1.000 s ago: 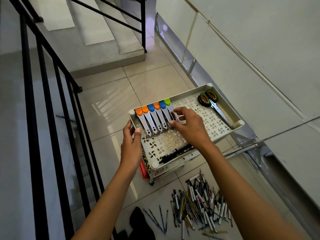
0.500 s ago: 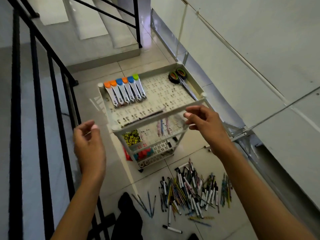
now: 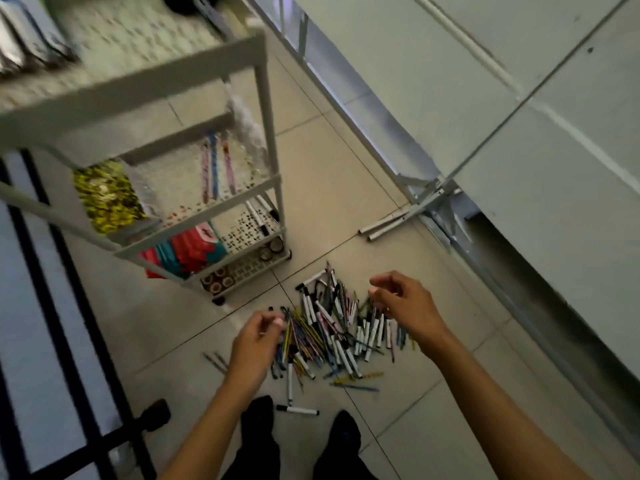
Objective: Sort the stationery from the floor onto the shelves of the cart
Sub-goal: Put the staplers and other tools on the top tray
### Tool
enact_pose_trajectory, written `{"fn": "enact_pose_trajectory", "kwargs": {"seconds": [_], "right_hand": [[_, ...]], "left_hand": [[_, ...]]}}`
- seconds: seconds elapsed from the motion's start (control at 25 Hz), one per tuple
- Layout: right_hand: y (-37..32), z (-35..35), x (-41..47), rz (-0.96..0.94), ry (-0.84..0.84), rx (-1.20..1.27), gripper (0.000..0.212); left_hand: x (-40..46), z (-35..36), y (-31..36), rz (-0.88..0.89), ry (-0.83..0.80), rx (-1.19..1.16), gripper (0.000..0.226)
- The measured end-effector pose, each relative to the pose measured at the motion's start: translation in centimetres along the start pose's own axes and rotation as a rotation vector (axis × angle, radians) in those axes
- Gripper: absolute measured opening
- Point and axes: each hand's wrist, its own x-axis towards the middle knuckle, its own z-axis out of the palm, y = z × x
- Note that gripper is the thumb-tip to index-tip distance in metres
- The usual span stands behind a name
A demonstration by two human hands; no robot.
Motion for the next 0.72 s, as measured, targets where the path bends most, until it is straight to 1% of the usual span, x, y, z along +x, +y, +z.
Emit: {"fn": "enact_pose_trajectory", "kwargs": {"seconds": [0.12, 0.2, 0.24, 0.32, 0.4, 0.48, 0.56, 0.72], "right_hand": [[11.2, 4.0, 6.5, 0.115, 0.025, -0.059, 0.017], [18.5, 7.5, 11.2, 0.170, 0.022, -0.119, 0.014], [22.7, 9.6, 13.8, 0.183, 0.020, -0.148, 0.014], [28.8, 12.8, 18.0, 0.181, 0.020, -0.226, 0.018], [34.6, 15.9, 22.2, 0.141, 0.032, -0.340, 0.025], [38.9, 18.0, 26.0, 0.088, 0.095, -0.450, 0.028], [41.9, 19.6, 28.6, 0.019, 0.198, -0.538, 0.029], [44.0, 21.3, 30.1, -0.073, 0.307, -0.677, 0.034]], "left_hand": [[7.8, 5.8, -7.0, 0.057, -0.117, 0.189, 0.011], [13.7, 9.2, -11.2, 0.096, -0.135, 0.308, 0.009], [17.0, 11.2, -13.9, 0.121, -0.150, 0.370, 0.009], [23.0, 14.5, -17.8, 0.160, -0.166, 0.477, 0.011], [28.6, 18.2, -21.7, 0.218, -0.192, 0.565, 0.017], [33.0, 21.5, -24.3, 0.274, -0.231, 0.653, 0.021], [35.7, 23.9, -26.0, 0.347, -0.250, 0.738, 0.022], [38.9, 24.6, -27.4, 0.474, -0.266, 0.826, 0.021]]}}
